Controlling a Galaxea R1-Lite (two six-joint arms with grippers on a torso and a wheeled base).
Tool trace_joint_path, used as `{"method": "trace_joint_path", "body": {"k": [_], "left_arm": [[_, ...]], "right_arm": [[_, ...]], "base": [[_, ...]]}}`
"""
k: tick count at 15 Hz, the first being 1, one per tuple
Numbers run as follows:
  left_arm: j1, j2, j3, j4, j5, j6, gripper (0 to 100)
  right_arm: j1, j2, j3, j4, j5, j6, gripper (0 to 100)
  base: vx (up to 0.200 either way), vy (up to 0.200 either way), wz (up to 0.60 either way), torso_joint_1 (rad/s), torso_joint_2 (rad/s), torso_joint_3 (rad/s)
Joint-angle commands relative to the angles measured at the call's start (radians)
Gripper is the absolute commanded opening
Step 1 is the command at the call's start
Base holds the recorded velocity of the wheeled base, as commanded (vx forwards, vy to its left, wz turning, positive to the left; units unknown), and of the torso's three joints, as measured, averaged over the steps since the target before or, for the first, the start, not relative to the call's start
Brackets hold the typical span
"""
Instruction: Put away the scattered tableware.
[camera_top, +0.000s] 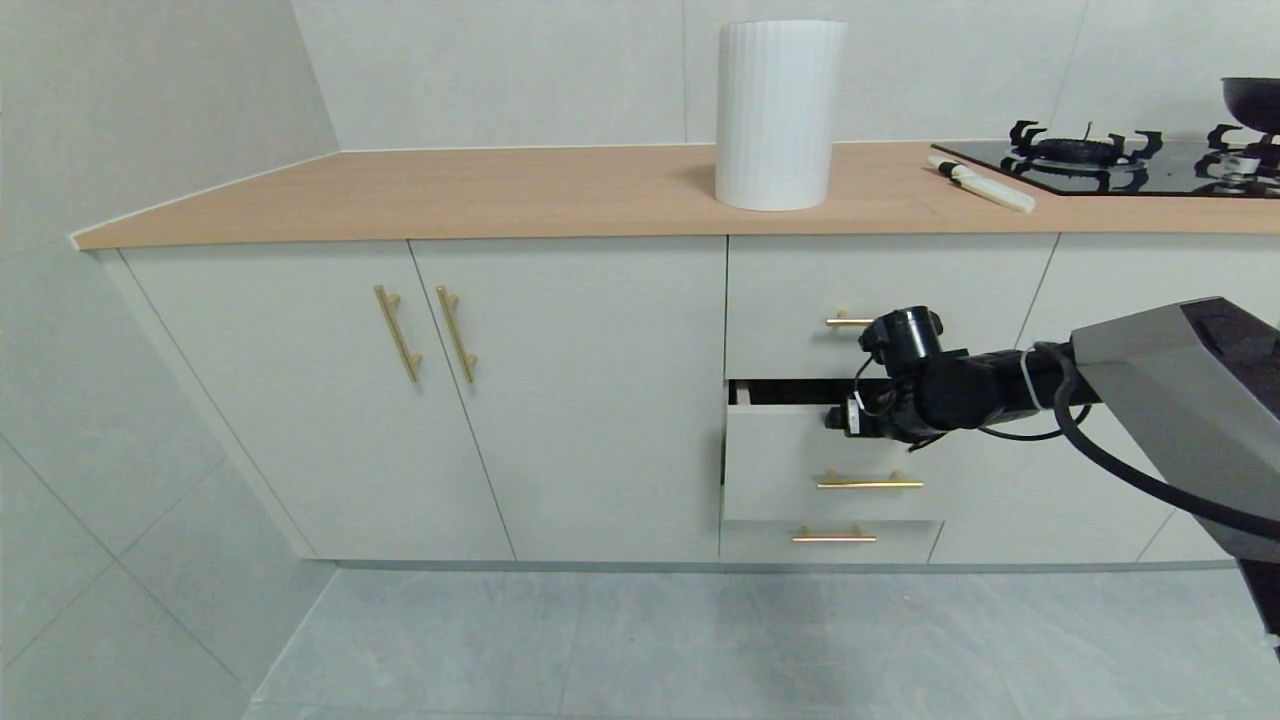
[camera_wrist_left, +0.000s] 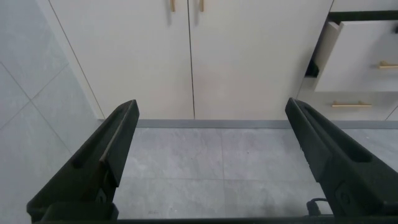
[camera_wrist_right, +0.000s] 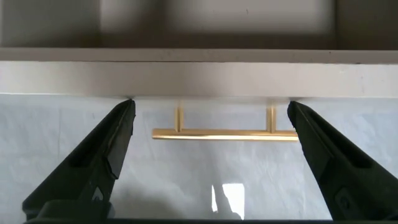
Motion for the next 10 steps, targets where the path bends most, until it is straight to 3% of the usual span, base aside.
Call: {"method": "trace_joint_path", "body": {"k": [1, 10], "left_arm": [[0.000, 0.000, 0.000, 0.000, 0.001, -0.001, 100], [0.000, 0.000, 0.000, 0.000, 0.001, -0.001, 100]], "right_arm": [[-0.010, 0.019, -0.013, -0.020, 0.000, 0.001, 100], [-0.029, 0.119, -0.090, -0.160, -0.057, 0.006, 100]], "base": [[0.000, 0.000, 0.00, 0.000, 0.00, 0.000], [0.000, 0.000, 0.00, 0.000, 0.00, 0.000]]}}
